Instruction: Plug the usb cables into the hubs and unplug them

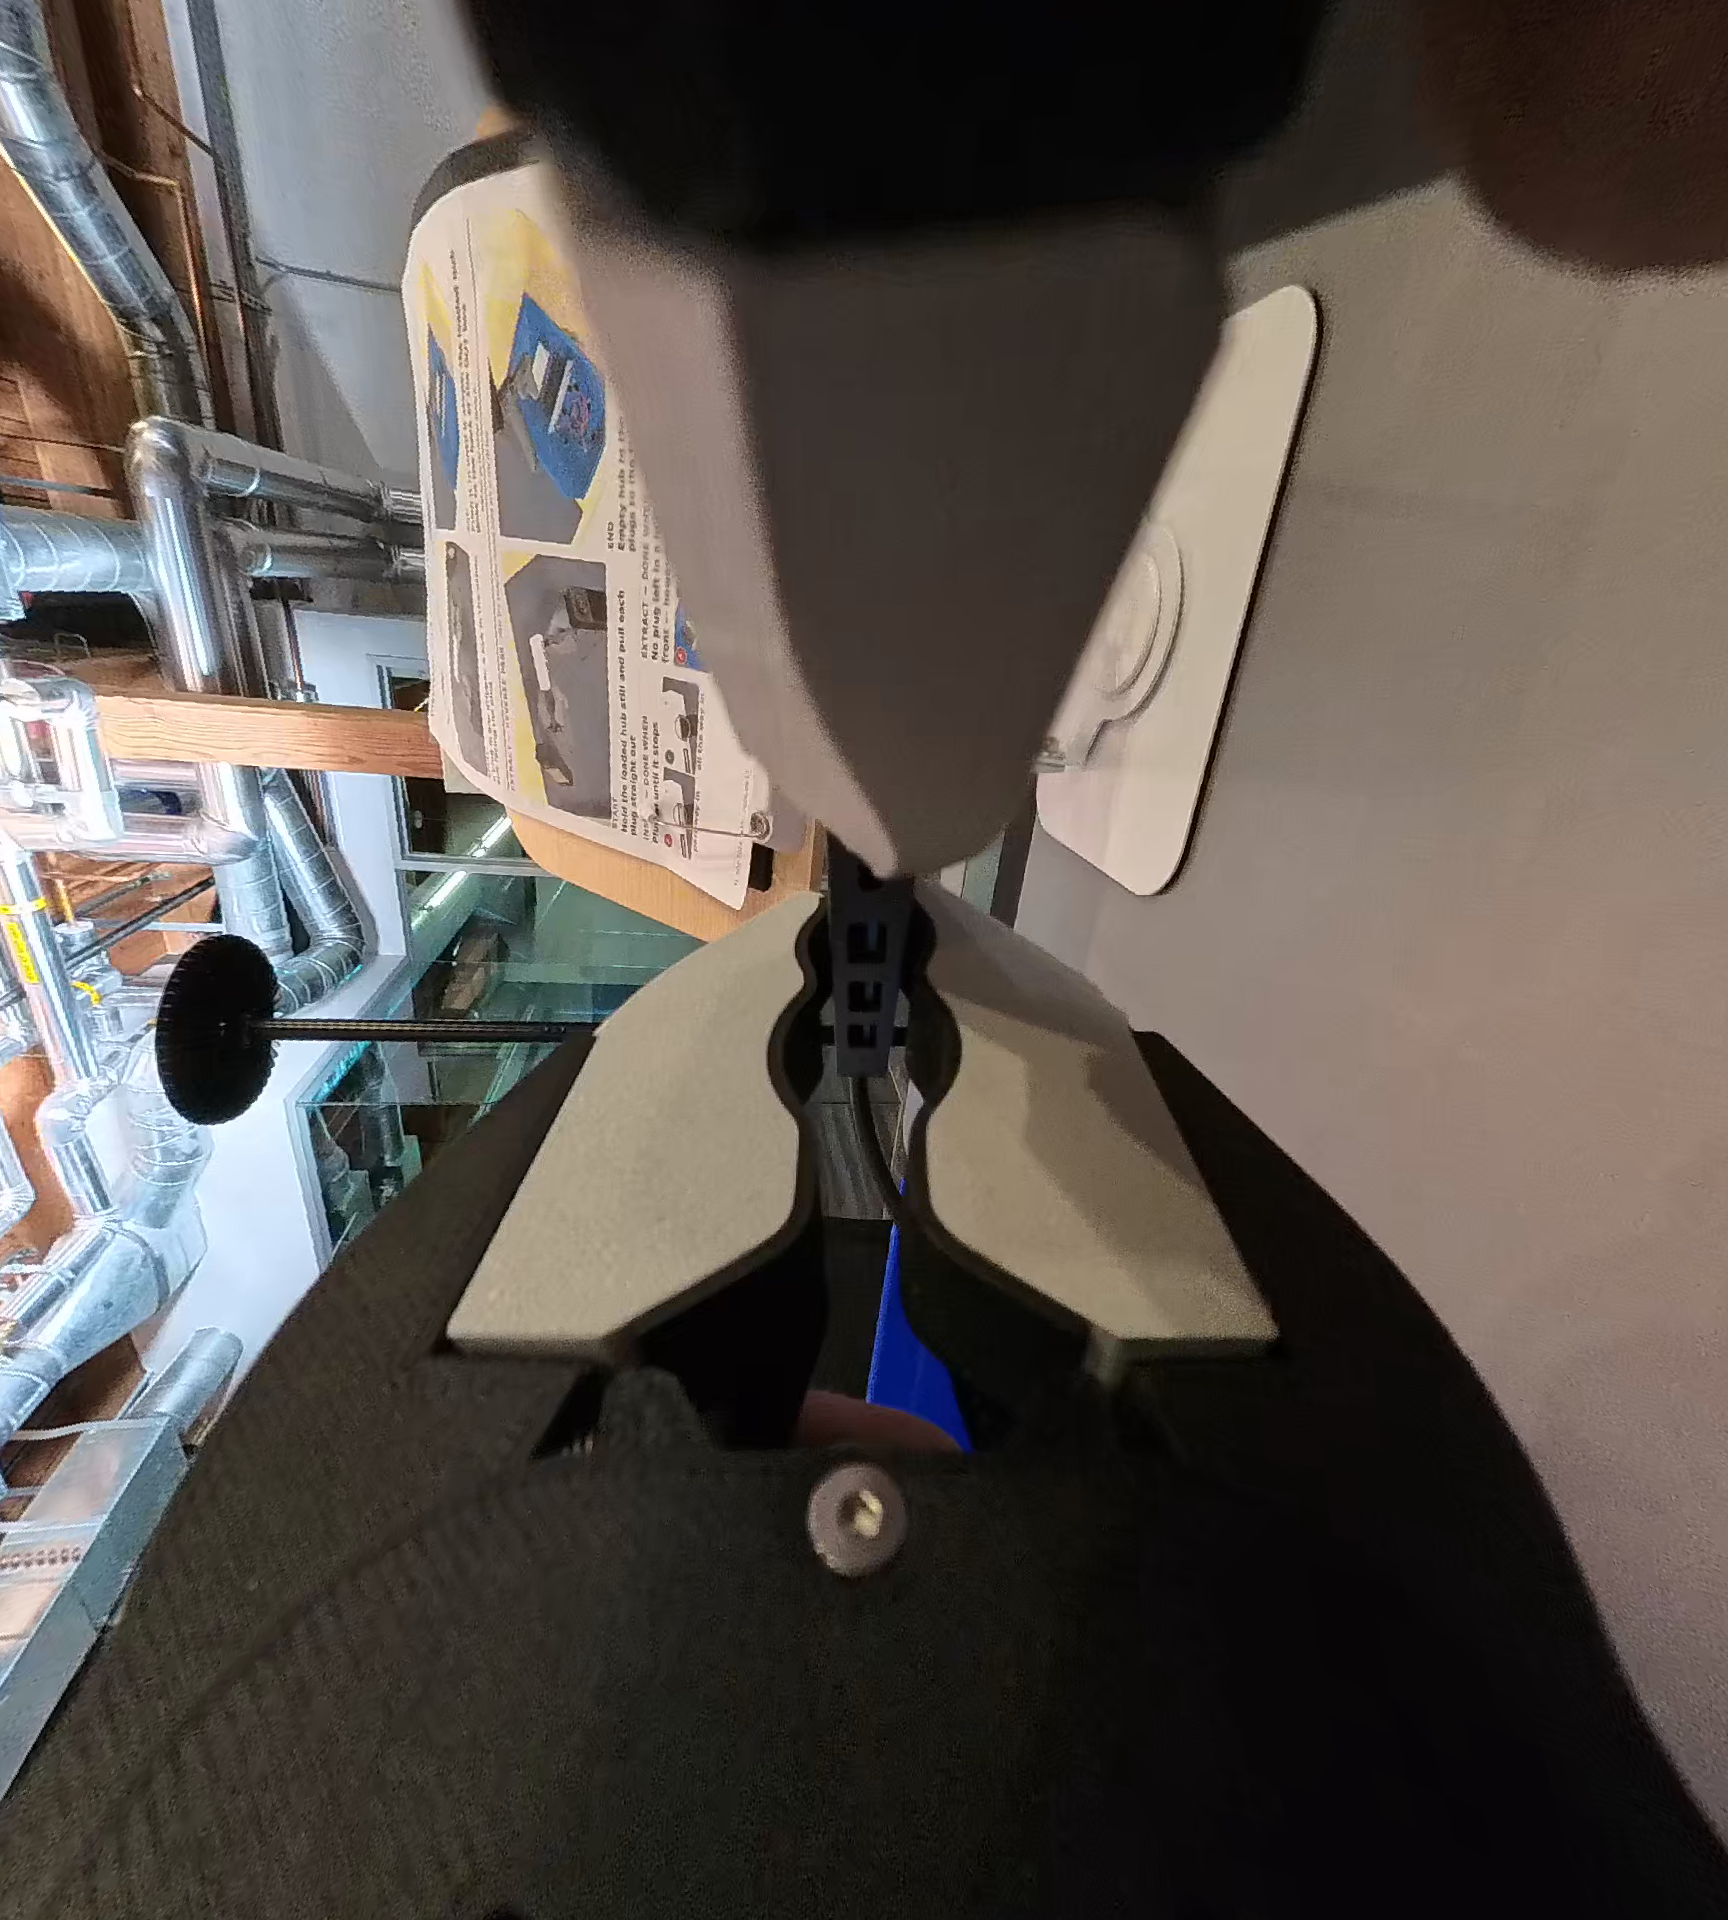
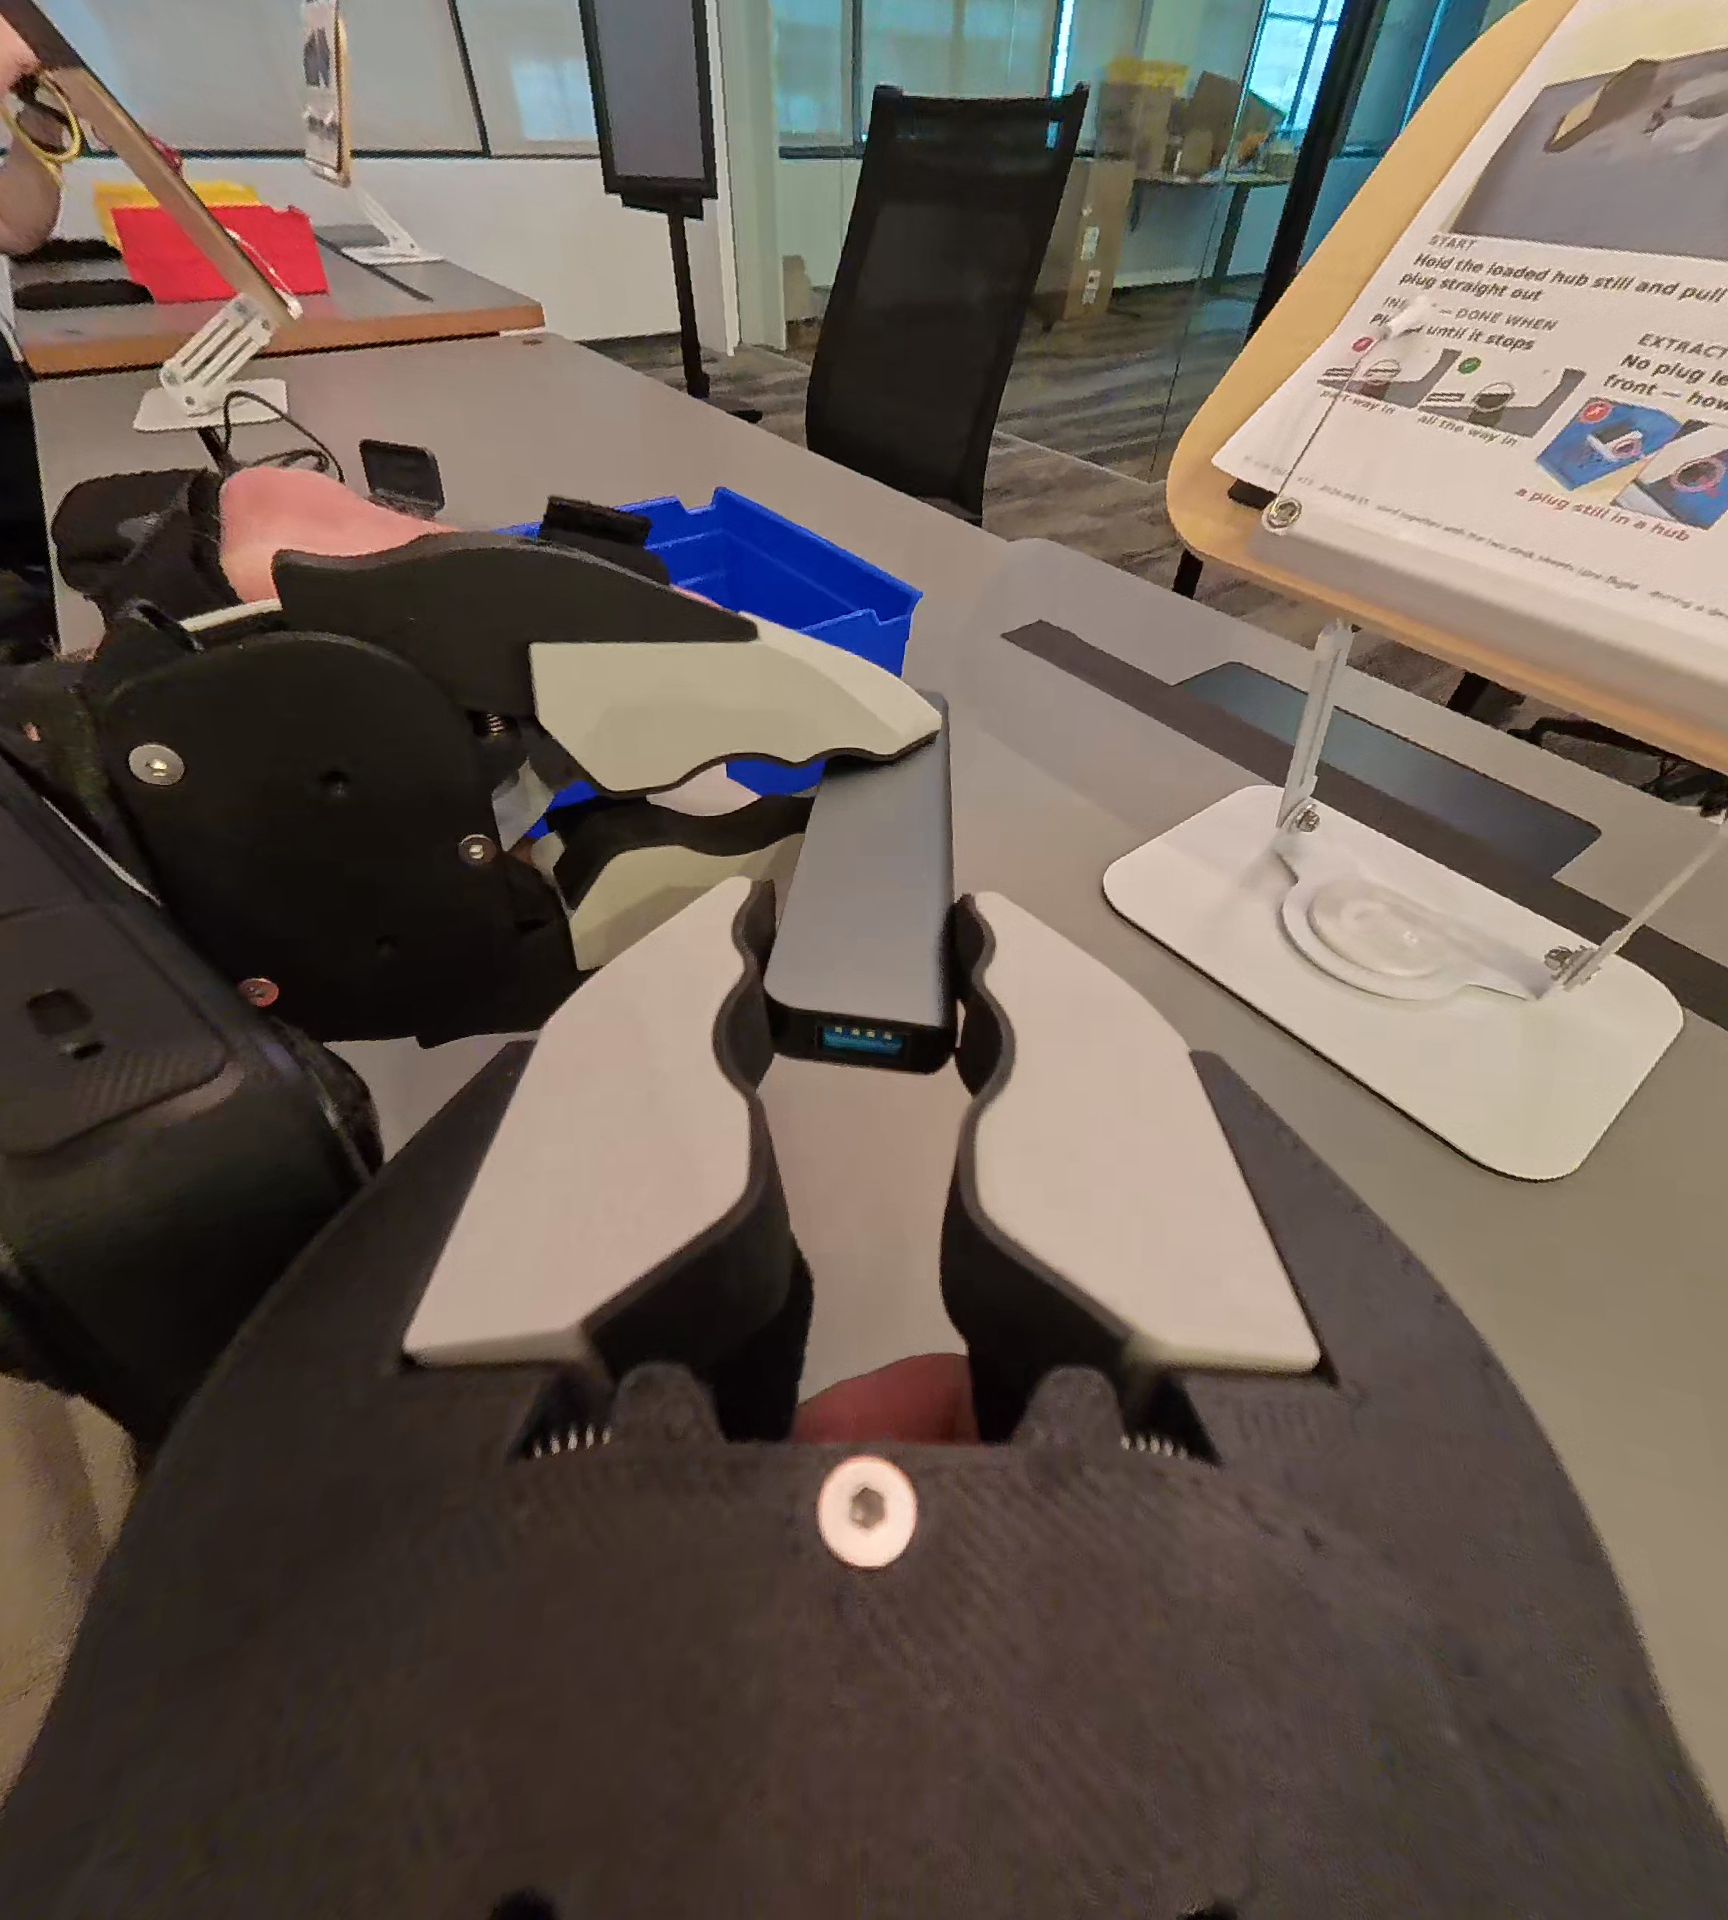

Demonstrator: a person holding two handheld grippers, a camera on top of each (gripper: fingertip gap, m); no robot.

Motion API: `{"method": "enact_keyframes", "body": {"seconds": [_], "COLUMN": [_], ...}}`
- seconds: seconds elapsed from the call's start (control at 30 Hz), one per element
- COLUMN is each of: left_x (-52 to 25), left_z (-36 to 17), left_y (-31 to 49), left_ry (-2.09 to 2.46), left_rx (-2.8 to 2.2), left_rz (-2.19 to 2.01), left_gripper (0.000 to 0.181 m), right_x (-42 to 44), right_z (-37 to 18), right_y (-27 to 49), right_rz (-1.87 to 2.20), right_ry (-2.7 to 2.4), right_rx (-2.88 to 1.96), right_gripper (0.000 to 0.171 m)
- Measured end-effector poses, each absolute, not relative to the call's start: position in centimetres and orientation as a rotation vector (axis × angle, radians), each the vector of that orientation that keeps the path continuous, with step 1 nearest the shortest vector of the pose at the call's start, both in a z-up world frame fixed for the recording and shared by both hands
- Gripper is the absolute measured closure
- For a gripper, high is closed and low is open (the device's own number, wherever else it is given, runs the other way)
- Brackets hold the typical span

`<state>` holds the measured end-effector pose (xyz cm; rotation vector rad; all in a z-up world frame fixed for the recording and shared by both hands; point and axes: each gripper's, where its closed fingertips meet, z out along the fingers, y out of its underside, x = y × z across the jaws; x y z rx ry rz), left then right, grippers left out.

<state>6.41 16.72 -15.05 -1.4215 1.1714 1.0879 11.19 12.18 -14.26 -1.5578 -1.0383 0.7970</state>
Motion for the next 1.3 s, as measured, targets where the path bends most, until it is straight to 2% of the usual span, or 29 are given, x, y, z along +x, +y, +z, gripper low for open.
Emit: {"method": "enact_keyframes", "body": {"seconds": [0.2,0.33,0.43,0.53,0.7,0.77,0.93,1.1,1.3], "left_x": [6.9,7.3,8.1,4.6,-4.5,-8.5,-15.2,-19.0,-20.7], "left_z": [-15.0,-15.1,-13.0,-10.1,-8.2,-9.5,-16.7,-24.3,-29.1], "left_y": [16.7,16.3,14.9,14.2,12.3,11.4,9.0,7.4,7.9], "left_ry": [1.167,1.177,1.187,1.196,1.150,1.175,1.239,1.394,1.571], "left_rx": [-1.417,-1.450,-1.450,-1.525,-1.736,-1.829,-2.092,-2.234,-2.184], "left_rz": [1.041,0.960,0.795,0.805,0.690,0.711,0.579,0.612,0.707], "left_gripper": [0.168,0.145,0.141,0.135,0.147,0.151,0.148,0.146,0.144], "right_x": [11.5,12.4,13.5,14.4,15.2,15.4,16.0,16.1,16.1], "right_z": [-13.5,-13.3,-12.8,-12.6,-12.8,-13.0,-13.3,-13.8,-14.0], "right_y": [12.4,13.5,14.4,15.3,16.1,16.4,17.1,17.4,17.6], "right_rz": [0.739,0.745,0.756,0.757,0.740,0.743,0.744,0.747,0.755], "right_ry": [-1.030,-0.979,-0.926,-0.886,-0.874,-0.864,-0.842,-0.835,-0.829], "right_rx": [-1.487,-1.502,-1.500,-1.512,-1.518,-1.527,-1.544,-1.557,-1.563], "right_gripper": [0.139,0.139,0.140,0.140,0.140,0.140,0.140,0.140,0.140]}}
